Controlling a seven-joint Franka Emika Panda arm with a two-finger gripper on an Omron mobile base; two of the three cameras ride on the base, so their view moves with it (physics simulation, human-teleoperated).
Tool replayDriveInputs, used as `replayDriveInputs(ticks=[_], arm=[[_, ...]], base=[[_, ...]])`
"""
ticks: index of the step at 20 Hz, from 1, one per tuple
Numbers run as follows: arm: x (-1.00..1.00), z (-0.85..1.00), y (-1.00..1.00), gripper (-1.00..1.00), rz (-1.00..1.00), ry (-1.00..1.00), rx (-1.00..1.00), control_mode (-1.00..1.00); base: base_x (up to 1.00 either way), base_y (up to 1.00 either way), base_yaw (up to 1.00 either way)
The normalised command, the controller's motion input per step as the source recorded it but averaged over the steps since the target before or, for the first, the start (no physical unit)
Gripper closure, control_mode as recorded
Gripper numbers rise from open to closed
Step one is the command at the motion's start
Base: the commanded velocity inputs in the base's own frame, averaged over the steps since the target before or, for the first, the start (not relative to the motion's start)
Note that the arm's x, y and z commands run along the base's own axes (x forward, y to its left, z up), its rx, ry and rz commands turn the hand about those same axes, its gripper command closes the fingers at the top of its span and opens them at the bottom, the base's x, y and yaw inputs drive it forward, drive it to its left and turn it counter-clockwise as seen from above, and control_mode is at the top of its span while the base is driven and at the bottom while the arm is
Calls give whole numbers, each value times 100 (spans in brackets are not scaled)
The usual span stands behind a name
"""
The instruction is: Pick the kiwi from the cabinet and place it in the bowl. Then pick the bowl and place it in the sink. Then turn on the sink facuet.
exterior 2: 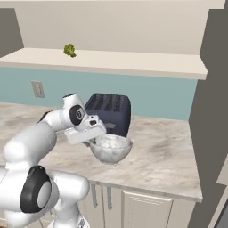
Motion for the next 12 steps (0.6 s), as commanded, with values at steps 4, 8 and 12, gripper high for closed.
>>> replayDriveInputs(ticks=[4,8,12], arm=[[-44,100,0,100,5,-9,-1,-100],[-57,100,4,100,6,-7,-4,-100],[-68,100,10,100,11,-1,0,-100]], base=[[0,0,0],[0,0,0],[0,0,0]])
